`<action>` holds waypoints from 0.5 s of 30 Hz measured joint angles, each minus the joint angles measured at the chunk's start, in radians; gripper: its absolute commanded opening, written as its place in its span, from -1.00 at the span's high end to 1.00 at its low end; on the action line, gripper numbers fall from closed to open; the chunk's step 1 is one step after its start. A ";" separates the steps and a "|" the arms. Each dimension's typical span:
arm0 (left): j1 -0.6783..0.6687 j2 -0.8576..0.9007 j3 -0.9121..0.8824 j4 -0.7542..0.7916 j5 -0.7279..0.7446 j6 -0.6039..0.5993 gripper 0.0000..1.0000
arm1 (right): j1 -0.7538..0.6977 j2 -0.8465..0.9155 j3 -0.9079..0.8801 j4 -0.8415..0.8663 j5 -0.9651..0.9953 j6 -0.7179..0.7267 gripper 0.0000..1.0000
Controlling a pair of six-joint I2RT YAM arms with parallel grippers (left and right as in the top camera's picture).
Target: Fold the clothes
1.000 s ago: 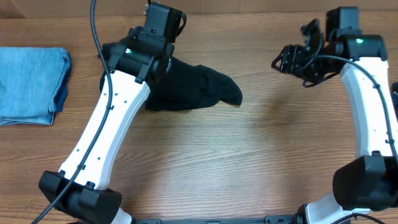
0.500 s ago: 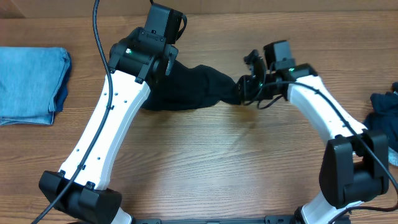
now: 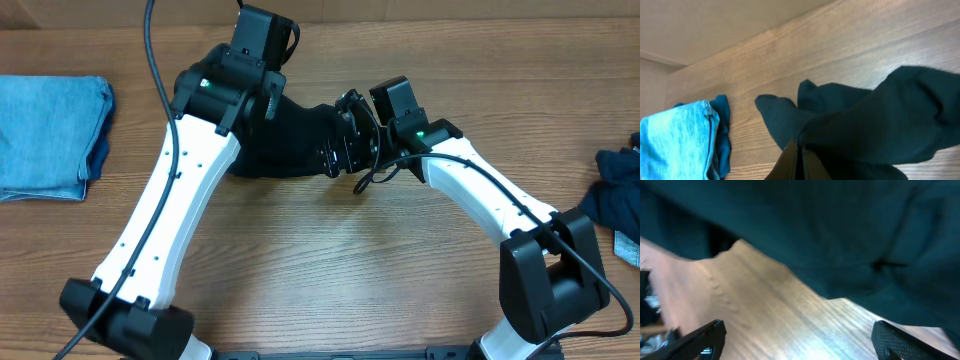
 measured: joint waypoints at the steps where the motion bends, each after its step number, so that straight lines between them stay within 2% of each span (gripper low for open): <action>1: 0.000 -0.011 0.000 0.009 0.002 -0.003 0.92 | 0.001 0.000 -0.001 0.007 0.023 -0.002 -0.94; 10: 0.000 -0.190 0.000 -0.001 0.002 -0.021 0.92 | -0.005 0.043 -0.002 0.085 0.178 0.012 -0.09; 15: 0.000 -0.237 0.000 -0.006 0.002 -0.034 0.92 | -0.005 0.158 -0.004 0.137 0.205 0.057 0.16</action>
